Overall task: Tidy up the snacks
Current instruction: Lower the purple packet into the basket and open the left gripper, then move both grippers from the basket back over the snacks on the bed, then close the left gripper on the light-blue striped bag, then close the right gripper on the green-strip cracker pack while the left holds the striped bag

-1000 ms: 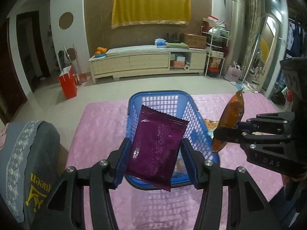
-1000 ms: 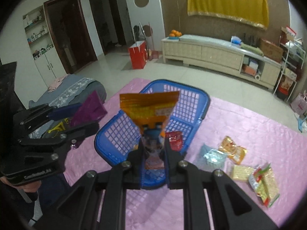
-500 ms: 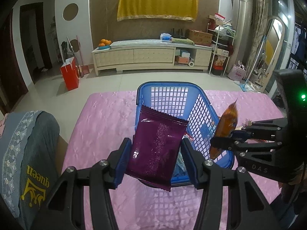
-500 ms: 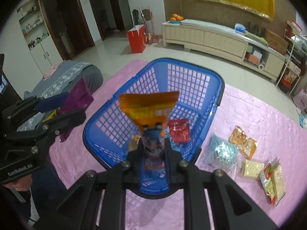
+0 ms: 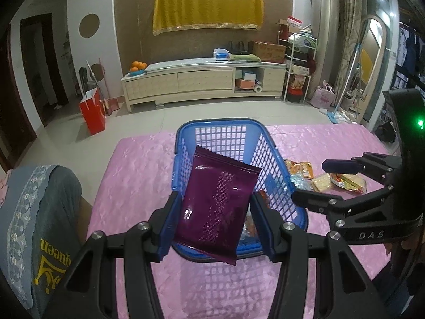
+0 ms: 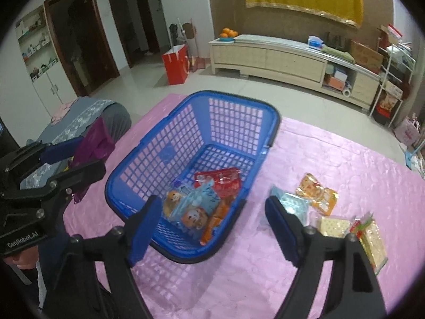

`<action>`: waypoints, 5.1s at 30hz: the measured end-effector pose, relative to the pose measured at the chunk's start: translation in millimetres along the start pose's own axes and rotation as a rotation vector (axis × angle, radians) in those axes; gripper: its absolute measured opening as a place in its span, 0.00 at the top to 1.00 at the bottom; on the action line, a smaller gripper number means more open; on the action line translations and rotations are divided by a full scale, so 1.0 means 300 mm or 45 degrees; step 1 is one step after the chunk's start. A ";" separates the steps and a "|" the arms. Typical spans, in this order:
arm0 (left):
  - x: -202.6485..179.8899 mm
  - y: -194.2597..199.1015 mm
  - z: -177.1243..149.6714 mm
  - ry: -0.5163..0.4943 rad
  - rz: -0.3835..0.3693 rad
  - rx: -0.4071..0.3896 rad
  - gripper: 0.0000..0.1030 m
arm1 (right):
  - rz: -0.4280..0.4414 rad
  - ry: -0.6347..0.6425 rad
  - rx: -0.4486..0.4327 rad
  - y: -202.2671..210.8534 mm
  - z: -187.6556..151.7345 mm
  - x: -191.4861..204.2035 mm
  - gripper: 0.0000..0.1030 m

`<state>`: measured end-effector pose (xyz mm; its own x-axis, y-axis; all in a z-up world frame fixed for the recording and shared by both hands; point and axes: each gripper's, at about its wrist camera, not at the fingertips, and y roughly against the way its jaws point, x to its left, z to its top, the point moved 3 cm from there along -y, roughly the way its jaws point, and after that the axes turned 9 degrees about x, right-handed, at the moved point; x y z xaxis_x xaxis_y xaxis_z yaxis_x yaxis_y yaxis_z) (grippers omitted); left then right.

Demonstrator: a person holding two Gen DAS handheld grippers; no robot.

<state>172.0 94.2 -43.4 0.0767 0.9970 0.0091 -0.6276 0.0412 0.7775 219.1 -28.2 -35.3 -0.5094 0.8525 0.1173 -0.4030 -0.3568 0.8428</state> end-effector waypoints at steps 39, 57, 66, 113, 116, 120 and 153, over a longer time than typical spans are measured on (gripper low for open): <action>-0.162 -0.344 0.160 -0.155 -0.129 0.180 0.25 | -0.082 -0.140 -0.013 -0.069 0.011 -0.271 0.19; -0.460 -0.150 0.150 -0.289 -0.191 0.077 0.20 | -0.175 -0.250 -0.129 0.234 -0.139 -0.480 0.19; -0.638 -0.253 0.124 -0.286 -0.199 0.154 0.20 | -0.213 -0.337 -0.096 0.234 -0.235 -0.644 0.19; -0.570 -0.838 0.118 -0.068 0.066 0.429 0.30 | -0.155 -0.435 0.170 -0.251 -0.269 -0.867 0.19; -0.573 -0.820 0.099 -0.050 0.045 0.396 0.38 | -0.161 -0.441 0.157 -0.228 -0.276 -0.875 0.19; -0.599 -0.785 0.077 -0.081 0.036 0.396 0.42 | -0.176 -0.446 0.143 -0.194 -0.283 -0.884 0.19; -0.848 -0.640 0.100 -0.174 -0.123 0.324 0.42 | -0.105 -0.174 0.318 -0.235 -0.357 -0.990 0.18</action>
<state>296.1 -169.2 -176.1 0.2405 0.9706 -0.0013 -0.3992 0.1002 0.9114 317.3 -297.1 -186.0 -0.3690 0.9242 0.0984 -0.2302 -0.1935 0.9537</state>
